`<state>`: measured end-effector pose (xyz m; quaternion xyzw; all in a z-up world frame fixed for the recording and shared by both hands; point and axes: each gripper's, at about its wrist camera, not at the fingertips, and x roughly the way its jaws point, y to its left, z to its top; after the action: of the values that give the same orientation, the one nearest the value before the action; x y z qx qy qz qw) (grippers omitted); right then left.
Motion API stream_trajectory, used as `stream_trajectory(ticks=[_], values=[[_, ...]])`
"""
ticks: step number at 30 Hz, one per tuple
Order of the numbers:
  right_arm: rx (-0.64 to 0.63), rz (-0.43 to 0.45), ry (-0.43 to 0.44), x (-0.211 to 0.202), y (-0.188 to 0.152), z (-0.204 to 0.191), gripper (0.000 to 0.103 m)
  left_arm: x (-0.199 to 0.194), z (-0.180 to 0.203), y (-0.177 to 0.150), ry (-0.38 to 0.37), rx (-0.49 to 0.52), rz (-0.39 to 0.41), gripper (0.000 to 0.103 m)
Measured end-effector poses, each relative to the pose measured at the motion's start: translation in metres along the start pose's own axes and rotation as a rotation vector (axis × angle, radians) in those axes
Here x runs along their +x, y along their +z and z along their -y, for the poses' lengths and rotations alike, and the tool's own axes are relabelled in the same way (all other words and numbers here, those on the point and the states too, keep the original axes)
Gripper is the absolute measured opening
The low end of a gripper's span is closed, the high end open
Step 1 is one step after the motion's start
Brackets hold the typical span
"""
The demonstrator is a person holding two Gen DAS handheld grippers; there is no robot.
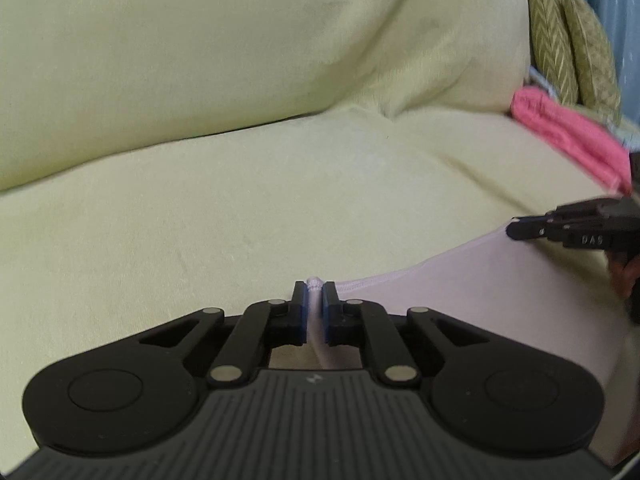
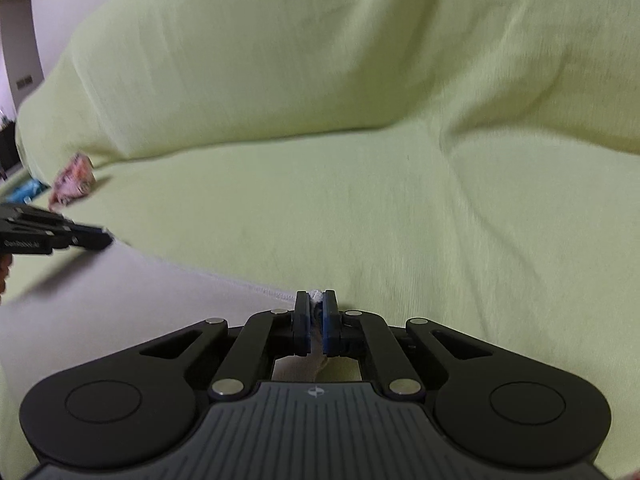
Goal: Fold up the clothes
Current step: 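Lift the edge with both grippers and fold it over the top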
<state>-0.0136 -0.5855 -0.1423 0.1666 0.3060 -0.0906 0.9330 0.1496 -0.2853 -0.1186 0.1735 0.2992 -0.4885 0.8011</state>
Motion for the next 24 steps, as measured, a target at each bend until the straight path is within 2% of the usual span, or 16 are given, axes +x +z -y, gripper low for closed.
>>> stream_trajectory(ticks=[4, 5, 6, 7, 8, 11, 14, 16, 17, 20, 21, 24], values=[[-0.023, -0.017, -0.039, 0.0, 0.001, -0.007, 0.005, 0.0, 0.006, 0.005, 0.059, 0.051, -0.016, 0.015], [-0.025, -0.03, -0.058, -0.001, 0.003, -0.008, 0.015, -0.006, 0.006, 0.008, 0.082, 0.05, -0.01, 0.016], [-0.035, -0.042, -0.091, -0.003, 0.006, -0.011, 0.037, -0.013, 0.007, 0.011, 0.103, 0.05, -0.001, 0.015], [-0.042, -0.039, -0.141, -0.007, 0.008, -0.014, 0.044, -0.023, 0.009, 0.013, 0.114, 0.051, 0.016, 0.014], [-0.056, -0.02, -0.169, -0.012, 0.01, -0.016, 0.044, -0.034, 0.011, 0.014, 0.102, 0.051, 0.029, 0.014], [-0.073, 0.035, -0.224, -0.039, 0.014, -0.028, 0.045, -0.058, 0.027, 0.012, 0.002, 0.088, 0.041, 0.015], [-0.105, 0.085, -0.134, -0.069, 0.002, -0.054, 0.044, -0.058, 0.042, 0.002, -0.049, 0.156, 0.012, 0.015], [-0.145, 0.068, -0.101, -0.072, -0.014, -0.071, 0.044, -0.045, 0.043, -0.004, -0.062, 0.165, -0.022, 0.014], [-0.161, 0.054, -0.093, -0.07, -0.023, -0.077, 0.039, -0.035, 0.04, -0.007, -0.076, 0.149, -0.046, 0.014], [-0.116, -0.032, -0.126, -0.05, -0.046, -0.07, 0.033, -0.017, 0.03, -0.014, -0.077, 0.121, -0.049, 0.015], [-0.075, -0.005, -0.121, -0.051, -0.051, -0.062, 0.034, -0.017, 0.028, -0.013, -0.072, 0.114, -0.045, 0.015], [0.032, -0.021, -0.154, -0.057, -0.051, -0.044, 0.035, -0.027, 0.023, -0.012, 0.04, 0.14, -0.048, 0.014]])
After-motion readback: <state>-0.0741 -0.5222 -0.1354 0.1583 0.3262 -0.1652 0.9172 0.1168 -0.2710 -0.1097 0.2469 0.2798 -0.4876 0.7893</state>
